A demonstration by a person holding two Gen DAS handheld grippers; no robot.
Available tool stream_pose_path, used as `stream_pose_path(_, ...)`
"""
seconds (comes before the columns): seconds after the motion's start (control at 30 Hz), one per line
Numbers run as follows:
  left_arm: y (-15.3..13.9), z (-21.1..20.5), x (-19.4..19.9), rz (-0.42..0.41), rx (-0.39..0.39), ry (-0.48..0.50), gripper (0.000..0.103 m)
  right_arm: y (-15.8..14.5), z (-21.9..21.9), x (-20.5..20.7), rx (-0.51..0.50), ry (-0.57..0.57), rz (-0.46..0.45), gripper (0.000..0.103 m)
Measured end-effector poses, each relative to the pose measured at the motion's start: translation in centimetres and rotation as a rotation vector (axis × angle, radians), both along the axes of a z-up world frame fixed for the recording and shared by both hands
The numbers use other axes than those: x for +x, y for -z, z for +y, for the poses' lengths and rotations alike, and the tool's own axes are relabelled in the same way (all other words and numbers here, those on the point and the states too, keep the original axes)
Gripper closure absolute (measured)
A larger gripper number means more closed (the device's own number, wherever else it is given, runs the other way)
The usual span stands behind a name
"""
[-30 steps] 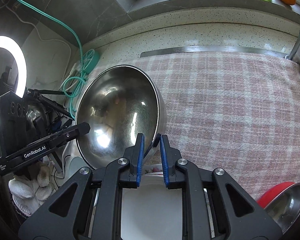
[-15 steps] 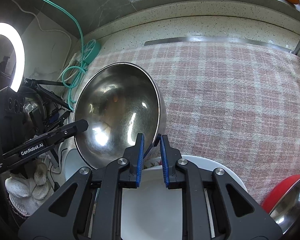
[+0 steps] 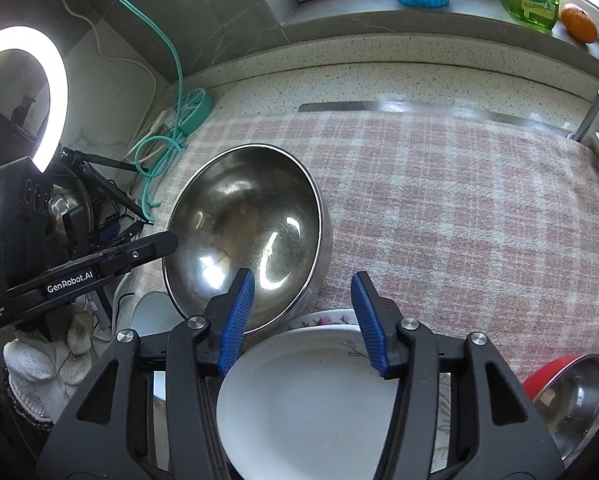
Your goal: Organize plates and bowls
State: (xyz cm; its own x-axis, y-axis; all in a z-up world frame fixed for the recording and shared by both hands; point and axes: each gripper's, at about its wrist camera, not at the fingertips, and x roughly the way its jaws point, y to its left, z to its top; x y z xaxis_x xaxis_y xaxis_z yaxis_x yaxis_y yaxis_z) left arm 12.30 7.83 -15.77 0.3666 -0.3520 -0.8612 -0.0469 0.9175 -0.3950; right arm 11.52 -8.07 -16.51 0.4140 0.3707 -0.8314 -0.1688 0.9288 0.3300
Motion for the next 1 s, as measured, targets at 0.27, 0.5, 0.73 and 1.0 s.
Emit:
stream_pose_path(0.27,-2.2,0.9,-0.9,-0.061,0.019,-0.045,0.083,-2.5,-2.7,-1.8,0.020,0.031,-0.066,0.043)
stream_pose_path(0.5,-4.2,0.0,-2.8,-0.118,0.025,-0.045,0.083,-4.1,-6.8,-4.8,0.043,0.059,-0.134,0.034)
stream_pose_path(0.73,-4.7,-2.6,-5.0,-0.142,0.031,-0.023,0.083,-5.3,-10.8,-7.9,-0.008,0.074,-0.223,0.031)
stream_pose_path(1.0,-4.8,-7.3,-7.2,-0.153,-0.004,0.023,0.083,-6.1,-14.7,-10.1,-0.076,0.098,-0.260,0.025)
